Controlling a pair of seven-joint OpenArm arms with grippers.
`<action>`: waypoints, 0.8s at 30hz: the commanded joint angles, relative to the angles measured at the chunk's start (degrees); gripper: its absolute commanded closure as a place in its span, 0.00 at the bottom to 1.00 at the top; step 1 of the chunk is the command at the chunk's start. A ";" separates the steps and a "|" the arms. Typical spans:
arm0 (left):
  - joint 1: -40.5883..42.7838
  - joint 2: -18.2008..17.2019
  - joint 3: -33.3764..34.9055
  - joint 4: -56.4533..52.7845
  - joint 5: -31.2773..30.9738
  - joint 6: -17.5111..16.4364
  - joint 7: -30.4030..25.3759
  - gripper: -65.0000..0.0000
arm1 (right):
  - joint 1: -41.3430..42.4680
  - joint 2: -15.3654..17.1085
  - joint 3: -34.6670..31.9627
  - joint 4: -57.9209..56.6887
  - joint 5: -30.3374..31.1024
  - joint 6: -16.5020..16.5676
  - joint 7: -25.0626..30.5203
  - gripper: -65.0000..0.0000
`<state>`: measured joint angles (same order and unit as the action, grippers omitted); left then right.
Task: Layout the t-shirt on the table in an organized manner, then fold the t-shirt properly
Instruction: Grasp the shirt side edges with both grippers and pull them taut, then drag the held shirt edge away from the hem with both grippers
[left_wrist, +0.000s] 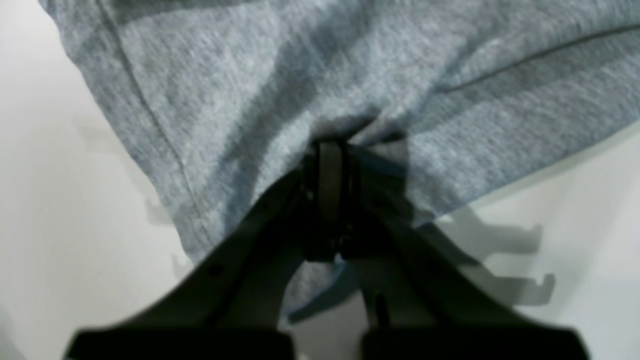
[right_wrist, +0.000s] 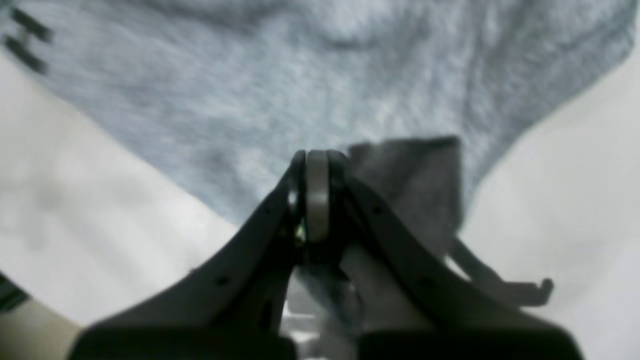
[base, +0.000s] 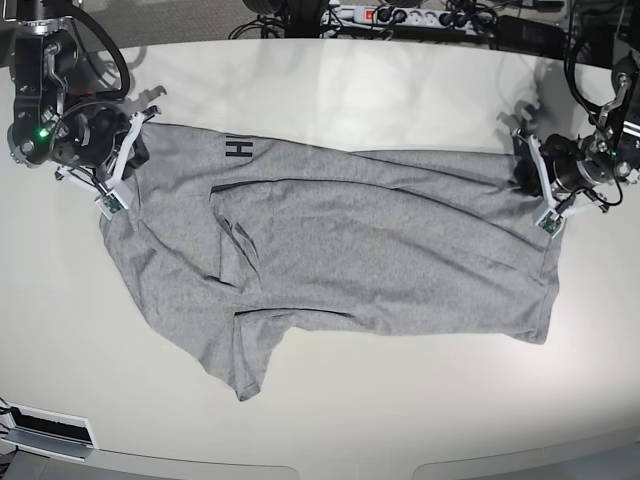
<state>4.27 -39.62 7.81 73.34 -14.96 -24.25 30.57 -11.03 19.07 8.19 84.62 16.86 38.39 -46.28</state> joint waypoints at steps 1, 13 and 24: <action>0.48 -1.40 0.00 -0.22 0.76 -0.66 3.34 1.00 | 0.76 0.81 0.31 -0.13 -0.81 -0.81 1.68 1.00; 1.16 -2.82 0.00 -0.22 -3.08 -8.39 6.40 1.00 | 0.72 0.81 0.31 -4.98 -3.45 -5.90 0.33 1.00; 3.02 -7.21 0.00 -0.22 -3.65 -8.37 6.29 1.00 | -0.15 1.11 0.31 -4.98 -3.89 -15.08 -5.09 1.00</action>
<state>6.85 -45.47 7.86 73.34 -20.62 -33.08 33.43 -10.59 19.07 8.29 79.90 16.47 24.86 -47.07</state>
